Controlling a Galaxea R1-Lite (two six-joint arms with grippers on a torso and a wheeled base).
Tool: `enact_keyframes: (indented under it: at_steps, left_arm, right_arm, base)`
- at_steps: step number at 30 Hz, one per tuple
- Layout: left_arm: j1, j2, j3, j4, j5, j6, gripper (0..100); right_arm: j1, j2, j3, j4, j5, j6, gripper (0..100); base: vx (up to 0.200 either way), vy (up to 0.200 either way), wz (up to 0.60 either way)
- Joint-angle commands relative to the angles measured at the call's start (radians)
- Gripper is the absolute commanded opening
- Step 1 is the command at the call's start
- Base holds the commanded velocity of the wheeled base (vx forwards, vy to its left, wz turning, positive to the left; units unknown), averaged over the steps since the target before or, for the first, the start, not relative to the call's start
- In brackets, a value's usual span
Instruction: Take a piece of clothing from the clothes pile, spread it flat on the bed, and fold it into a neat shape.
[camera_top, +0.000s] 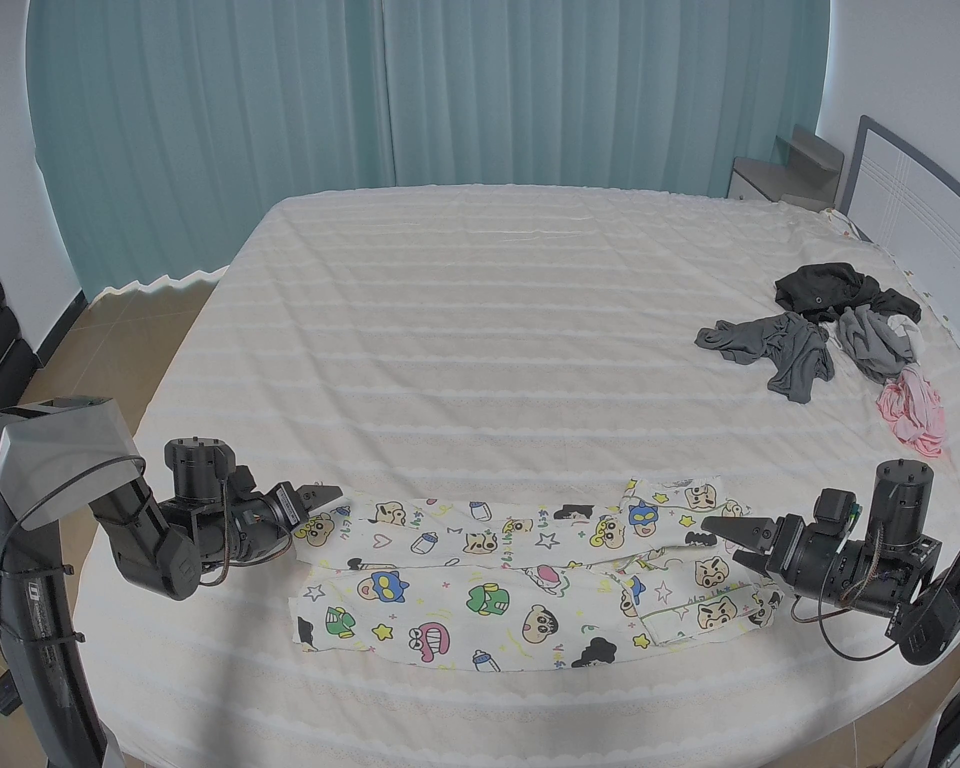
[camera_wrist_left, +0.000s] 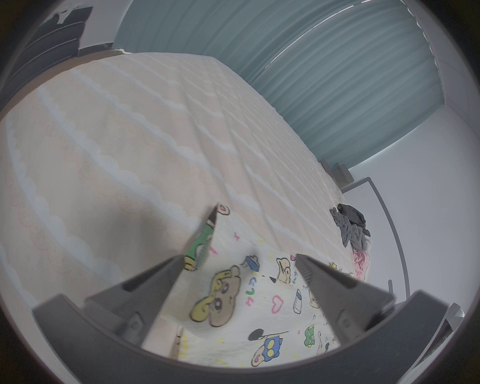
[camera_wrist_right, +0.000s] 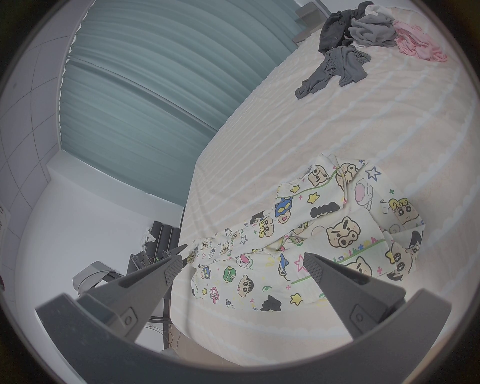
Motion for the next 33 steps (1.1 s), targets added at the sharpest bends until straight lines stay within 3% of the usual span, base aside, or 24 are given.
enact_keyframes:
  at_steps: [1, 27, 33]
  left_arm:
    - [-0.015, 0.003, 0.0, 0.0, -0.005, 0.001, 0]
    - [-0.031, -0.175, 0.04, -0.014, 0.006, 0.006, 0]
    - [-0.038, -0.208, 0.058, -0.058, 0.022, 0.009, 0]
  right_arm:
    - [0.0, 0.003, 0.001, 0.0, 0.0, 0.002, 100]
    - [0.0, 0.005, 0.005, 0.0, 0.026, 0.0, 100]
    - [0.097, -0.006, -0.01, -0.002, 0.031, 0.0, 100]
  base:
    - [0.0, 0.0, 0.0]
    - [0.0, 0.0, 0.0]
    - [0.0, 0.0, 0.0]
